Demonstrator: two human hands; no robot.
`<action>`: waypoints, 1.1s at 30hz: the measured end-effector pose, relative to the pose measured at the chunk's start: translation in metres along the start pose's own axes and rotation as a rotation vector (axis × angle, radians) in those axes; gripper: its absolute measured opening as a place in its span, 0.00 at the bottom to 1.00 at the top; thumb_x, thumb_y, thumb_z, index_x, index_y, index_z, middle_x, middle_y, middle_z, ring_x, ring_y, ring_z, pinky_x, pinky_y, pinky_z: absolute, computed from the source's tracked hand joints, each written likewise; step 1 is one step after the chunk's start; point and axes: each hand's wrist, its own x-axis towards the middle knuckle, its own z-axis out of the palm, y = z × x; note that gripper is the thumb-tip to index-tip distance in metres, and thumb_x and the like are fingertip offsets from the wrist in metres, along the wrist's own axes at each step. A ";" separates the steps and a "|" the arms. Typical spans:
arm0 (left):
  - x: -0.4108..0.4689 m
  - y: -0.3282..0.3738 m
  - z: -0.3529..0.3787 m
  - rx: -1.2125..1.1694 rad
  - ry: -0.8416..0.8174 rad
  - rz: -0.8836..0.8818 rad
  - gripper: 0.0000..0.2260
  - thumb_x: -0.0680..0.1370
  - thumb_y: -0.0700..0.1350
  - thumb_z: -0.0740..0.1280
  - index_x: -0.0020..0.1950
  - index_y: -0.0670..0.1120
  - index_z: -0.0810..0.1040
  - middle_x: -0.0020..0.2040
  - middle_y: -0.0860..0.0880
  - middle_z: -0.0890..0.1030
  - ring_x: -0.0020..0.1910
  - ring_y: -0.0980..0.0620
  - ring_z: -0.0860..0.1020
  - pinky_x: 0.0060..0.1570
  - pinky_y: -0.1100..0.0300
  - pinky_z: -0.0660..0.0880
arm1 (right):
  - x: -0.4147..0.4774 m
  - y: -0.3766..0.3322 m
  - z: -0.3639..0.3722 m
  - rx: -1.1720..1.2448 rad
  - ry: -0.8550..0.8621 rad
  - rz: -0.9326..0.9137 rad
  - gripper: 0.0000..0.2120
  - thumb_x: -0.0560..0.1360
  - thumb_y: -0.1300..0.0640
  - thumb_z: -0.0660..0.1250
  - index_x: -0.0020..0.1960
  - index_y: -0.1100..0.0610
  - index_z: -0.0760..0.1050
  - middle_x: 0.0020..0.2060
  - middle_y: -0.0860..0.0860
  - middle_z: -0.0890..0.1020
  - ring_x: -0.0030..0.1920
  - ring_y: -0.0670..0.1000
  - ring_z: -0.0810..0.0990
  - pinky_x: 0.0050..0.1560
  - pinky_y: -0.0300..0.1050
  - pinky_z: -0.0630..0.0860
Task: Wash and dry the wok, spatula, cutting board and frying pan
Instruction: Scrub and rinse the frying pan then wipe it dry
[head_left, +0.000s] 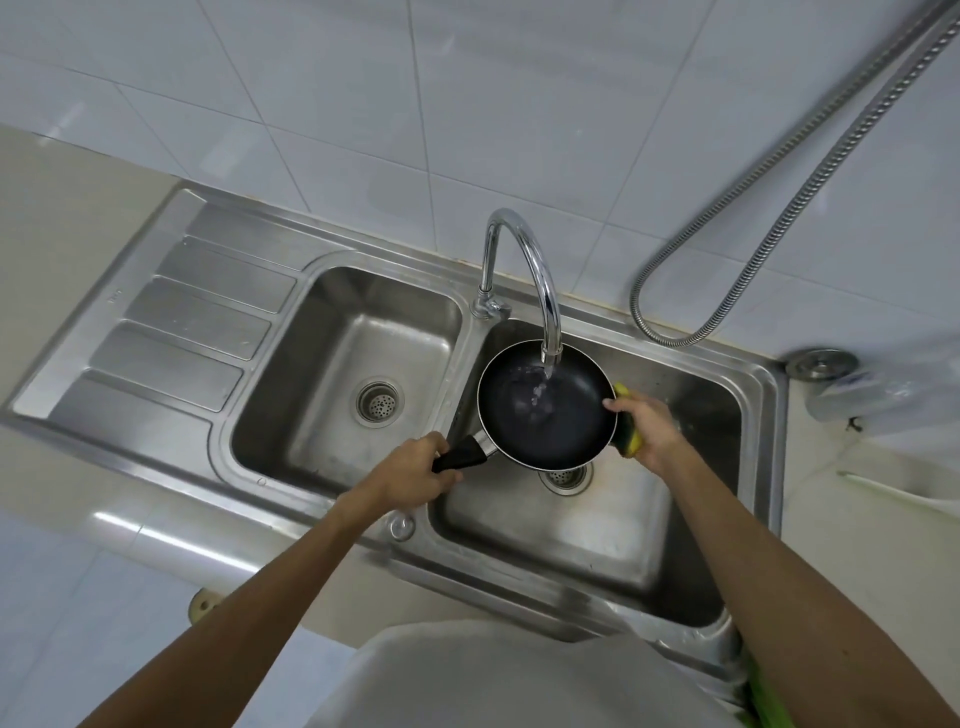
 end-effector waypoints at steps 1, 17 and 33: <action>0.000 0.000 0.001 0.039 0.051 0.014 0.12 0.76 0.52 0.71 0.54 0.48 0.74 0.42 0.47 0.80 0.36 0.51 0.79 0.32 0.61 0.69 | 0.000 0.000 0.001 -0.077 0.067 -0.082 0.10 0.75 0.66 0.69 0.56 0.61 0.79 0.45 0.57 0.82 0.42 0.54 0.81 0.35 0.47 0.81; -0.027 0.033 0.014 0.284 0.313 0.041 0.12 0.78 0.53 0.66 0.56 0.47 0.79 0.37 0.50 0.74 0.35 0.49 0.73 0.38 0.56 0.72 | -0.005 0.044 0.071 -1.117 0.072 -0.700 0.21 0.78 0.56 0.69 0.70 0.58 0.74 0.71 0.56 0.71 0.68 0.60 0.69 0.68 0.54 0.69; -0.021 0.033 0.021 0.109 0.226 -0.023 0.11 0.77 0.52 0.68 0.56 0.50 0.81 0.37 0.49 0.79 0.37 0.48 0.79 0.41 0.54 0.78 | -0.016 0.043 0.041 -1.384 -0.290 -0.650 0.18 0.75 0.68 0.65 0.59 0.54 0.84 0.58 0.53 0.82 0.60 0.56 0.79 0.65 0.46 0.73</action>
